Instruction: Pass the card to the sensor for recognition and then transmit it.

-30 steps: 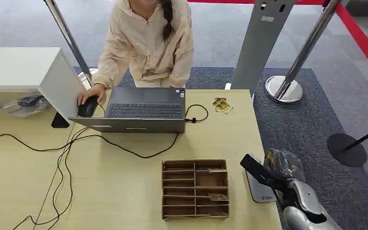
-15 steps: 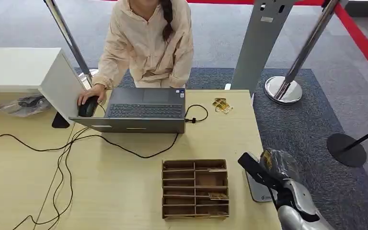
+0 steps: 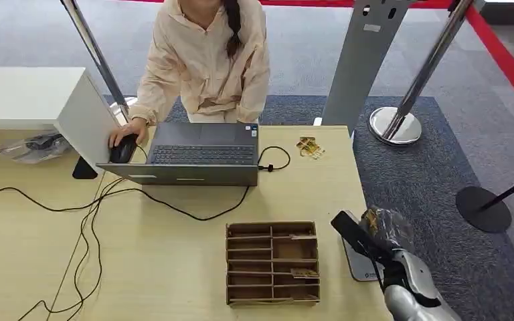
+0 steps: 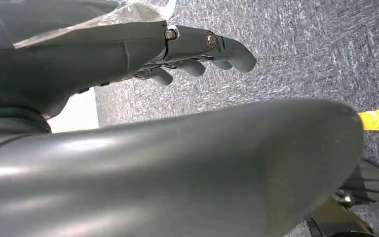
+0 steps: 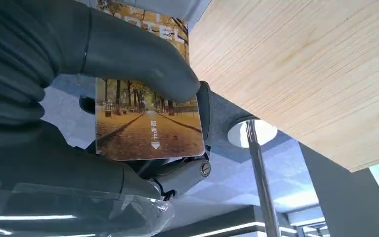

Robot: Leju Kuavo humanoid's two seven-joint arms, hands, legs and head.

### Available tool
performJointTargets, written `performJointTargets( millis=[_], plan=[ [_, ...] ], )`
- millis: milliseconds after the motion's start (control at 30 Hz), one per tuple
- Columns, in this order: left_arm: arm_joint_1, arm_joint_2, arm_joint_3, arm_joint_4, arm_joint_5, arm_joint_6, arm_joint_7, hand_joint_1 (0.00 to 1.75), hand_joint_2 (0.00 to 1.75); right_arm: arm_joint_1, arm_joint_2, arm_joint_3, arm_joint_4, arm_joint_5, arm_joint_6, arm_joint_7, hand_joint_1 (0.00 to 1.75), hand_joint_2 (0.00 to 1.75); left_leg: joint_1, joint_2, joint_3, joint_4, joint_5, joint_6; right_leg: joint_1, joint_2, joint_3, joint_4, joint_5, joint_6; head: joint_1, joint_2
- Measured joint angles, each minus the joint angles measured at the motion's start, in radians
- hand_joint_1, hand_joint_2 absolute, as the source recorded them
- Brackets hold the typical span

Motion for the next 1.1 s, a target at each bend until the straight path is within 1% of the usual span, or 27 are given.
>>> performJointTargets(
  millis=[167,267,433,533,667,900,1100],
  plan=[
    [0.0,0.0,0.0,0.0,0.0,-0.001,0.0,0.0,0.0,-0.007,-0.008,-0.001,-0.011,-0.01,0.008,0.004,1.75,1.75,0.0,0.0,0.0,0.0,0.0,0.0,0.0,0.0,0.001,0.0,0.0,0.0,0.0,0.0],
    [0.0,0.001,0.0,0.0,0.0,-0.002,0.0,0.0,0.0,-0.01,-0.019,-0.01,-0.041,-0.019,0.006,0.004,1.75,1.75,0.0,0.0,-0.001,0.0,0.0,0.0,0.0,0.0,0.0,0.0,0.0,0.0,0.0,0.0],
    [0.001,0.001,0.0,0.0,0.0,-0.006,0.0,0.0,0.0,-0.043,-0.039,-0.047,-0.135,-0.023,-0.003,0.004,1.75,1.75,-0.001,0.0,-0.002,0.0,0.0,0.0,-0.001,0.0,-0.001,0.0,0.0,0.0,0.0,0.0],
    [0.001,0.001,0.0,0.0,-0.001,-0.008,0.0,0.0,0.0,-0.072,-0.044,-0.073,-0.198,-0.013,-0.01,0.002,1.75,1.75,0.0,0.0,-0.002,0.0,0.0,0.0,0.0,0.0,-0.001,0.0,0.0,0.0,0.0,0.0],
    [0.001,0.001,0.0,0.0,-0.008,-0.01,-0.001,0.0,0.0,-0.115,-0.045,-0.087,-0.269,0.006,-0.018,-0.004,1.75,1.75,0.0,0.0,-0.002,0.0,0.0,0.0,0.0,0.0,-0.002,0.001,0.0,0.0,0.0,0.0],
    [-0.003,0.001,-0.005,0.0,-0.022,-0.013,-0.002,0.0,0.0,-0.202,-0.027,-0.078,-0.339,0.002,-0.003,-0.016,1.75,1.75,0.0,0.0,-0.002,0.0,0.0,0.0,0.0,0.0,-0.001,0.001,0.0,0.0,0.0,0.0],
    [-0.006,-0.002,-0.026,0.0,-0.046,-0.018,-0.006,0.0,0.0,-0.301,0.018,-0.048,-0.342,-0.055,0.029,-0.031,1.75,1.75,0.0,0.0,-0.003,0.0,0.0,0.0,0.0,0.0,-0.002,0.001,0.0,0.0,0.0,0.0]
  ],
)
